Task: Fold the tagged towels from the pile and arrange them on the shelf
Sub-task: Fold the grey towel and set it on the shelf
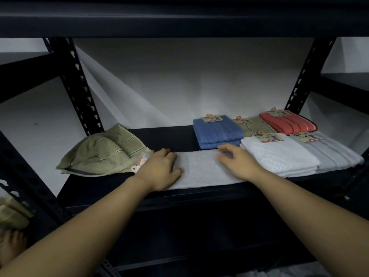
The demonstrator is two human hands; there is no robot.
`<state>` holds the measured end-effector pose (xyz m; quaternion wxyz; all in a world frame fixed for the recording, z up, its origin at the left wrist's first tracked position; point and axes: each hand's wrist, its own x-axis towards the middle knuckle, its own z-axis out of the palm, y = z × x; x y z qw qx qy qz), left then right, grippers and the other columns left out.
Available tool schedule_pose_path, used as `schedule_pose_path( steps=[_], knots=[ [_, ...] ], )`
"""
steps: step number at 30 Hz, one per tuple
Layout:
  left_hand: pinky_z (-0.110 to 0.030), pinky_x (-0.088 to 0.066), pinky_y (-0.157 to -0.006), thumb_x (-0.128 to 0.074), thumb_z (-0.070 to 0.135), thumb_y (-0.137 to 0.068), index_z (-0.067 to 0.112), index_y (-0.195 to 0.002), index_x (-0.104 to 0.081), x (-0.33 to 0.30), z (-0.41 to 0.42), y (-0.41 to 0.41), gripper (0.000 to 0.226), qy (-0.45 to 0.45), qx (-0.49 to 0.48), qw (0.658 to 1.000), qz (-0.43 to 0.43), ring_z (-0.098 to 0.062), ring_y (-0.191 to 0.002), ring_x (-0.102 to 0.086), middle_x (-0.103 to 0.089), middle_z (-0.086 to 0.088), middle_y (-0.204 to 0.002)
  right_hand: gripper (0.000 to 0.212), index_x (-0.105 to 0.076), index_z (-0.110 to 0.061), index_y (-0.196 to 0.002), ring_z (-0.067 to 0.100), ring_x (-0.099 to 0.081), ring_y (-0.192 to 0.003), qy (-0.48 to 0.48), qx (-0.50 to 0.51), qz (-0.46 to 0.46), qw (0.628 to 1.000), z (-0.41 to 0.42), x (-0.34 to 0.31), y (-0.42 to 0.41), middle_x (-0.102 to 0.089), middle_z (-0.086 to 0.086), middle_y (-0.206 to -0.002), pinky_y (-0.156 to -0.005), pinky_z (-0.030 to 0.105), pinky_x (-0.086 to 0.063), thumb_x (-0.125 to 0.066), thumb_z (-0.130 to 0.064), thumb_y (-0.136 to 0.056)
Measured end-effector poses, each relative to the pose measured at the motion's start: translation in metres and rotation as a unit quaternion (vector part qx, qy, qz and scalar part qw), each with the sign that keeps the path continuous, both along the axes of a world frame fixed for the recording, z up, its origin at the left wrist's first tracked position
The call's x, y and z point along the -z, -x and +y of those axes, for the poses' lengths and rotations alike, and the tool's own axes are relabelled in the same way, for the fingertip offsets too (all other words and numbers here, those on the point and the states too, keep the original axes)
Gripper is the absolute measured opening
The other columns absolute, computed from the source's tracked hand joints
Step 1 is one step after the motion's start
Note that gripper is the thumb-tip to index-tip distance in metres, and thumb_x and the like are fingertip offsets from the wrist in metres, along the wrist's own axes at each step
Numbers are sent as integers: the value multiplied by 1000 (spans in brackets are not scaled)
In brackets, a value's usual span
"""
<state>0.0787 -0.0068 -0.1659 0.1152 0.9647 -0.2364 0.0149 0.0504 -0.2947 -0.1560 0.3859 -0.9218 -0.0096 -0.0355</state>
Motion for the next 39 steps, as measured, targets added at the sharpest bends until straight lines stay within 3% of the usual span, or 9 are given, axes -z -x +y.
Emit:
schedule_pose_path(
  steps=[3,6,10,14,17,21,28,32,39],
  knots=[
    [-31,-43,-101,-61,56,-93,22,-131,-60,-10,-44,12,50,70,99,992,-15,-18,-118,-51,-58,2,-125,21,-74,-19,-117,5,-67,-105,22,13,-59,998,-19,-13,9,-74,-8,-114,-95,20,-49,-71,-24,-97],
    [-26,-43,-98,-69,62,-87,26,-123,-66,-13,-93,19,51,89,176,980,-15,-13,-114,-52,-60,6,-120,12,-76,-24,-105,2,-64,-97,70,32,-94,993,-42,-19,21,-73,-16,-98,-82,10,-44,-72,-23,-94],
    [-32,-45,-97,-71,66,-83,28,-122,-65,-5,-139,16,55,56,219,974,-12,-15,-114,-50,-59,5,-119,7,-75,-26,-99,8,-60,-96,105,53,-100,988,-66,-16,32,-72,-16,-93,-84,25,-45,-74,-24,-92],
    [-36,-50,-85,-65,46,-93,26,-103,-70,-1,-152,6,23,80,209,975,-7,-18,-101,-58,-60,7,-98,5,-78,-23,-93,4,-67,-90,75,54,-61,994,-77,-6,42,-76,-12,-93,-78,10,-44,-76,-20,-90],
    [-34,-52,-78,-65,41,-95,24,-93,-69,0,-152,1,18,134,173,976,19,-13,-87,-61,-65,9,-91,9,-79,-23,-80,10,-68,-94,61,39,-29,997,-81,-3,47,-76,-6,-89,-82,20,-50,-75,-15,-82],
    [-23,-46,-71,-69,34,-95,29,-83,-66,3,-153,2,12,201,148,965,77,-5,-81,-61,-66,12,-86,11,-79,-29,-81,9,-54,-120,98,-16,-15,995,-84,3,50,-71,-8,-93,-101,26,-46,-78,-20,-75],
    [-23,-48,-72,-73,37,-89,27,-97,-70,9,-154,4,13,162,197,967,-4,-4,-81,-55,-61,14,-89,11,-76,-35,-78,7,-45,-108,120,-23,-69,990,-80,14,47,-62,-10,-78,-95,27,-41,-86,-40,-79],
    [-28,-47,-68,-72,34,-88,22,-91,-71,9,-157,4,13,153,187,970,-36,-7,-77,-52,-59,11,-86,19,-77,-31,-75,6,-45,-105,114,10,-81,990,-76,18,45,-57,-15,-73,-93,27,-40,-84,-48,-80],
    [-29,-47,-61,-76,37,-85,26,-86,-66,6,-158,4,15,174,145,974,-27,-6,-73,-55,-59,13,-79,15,-75,-31,-74,5,-43,-105,131,24,-57,989,-71,14,40,-59,-20,-73,-88,24,-35,-86,-42,-77]
  ],
)
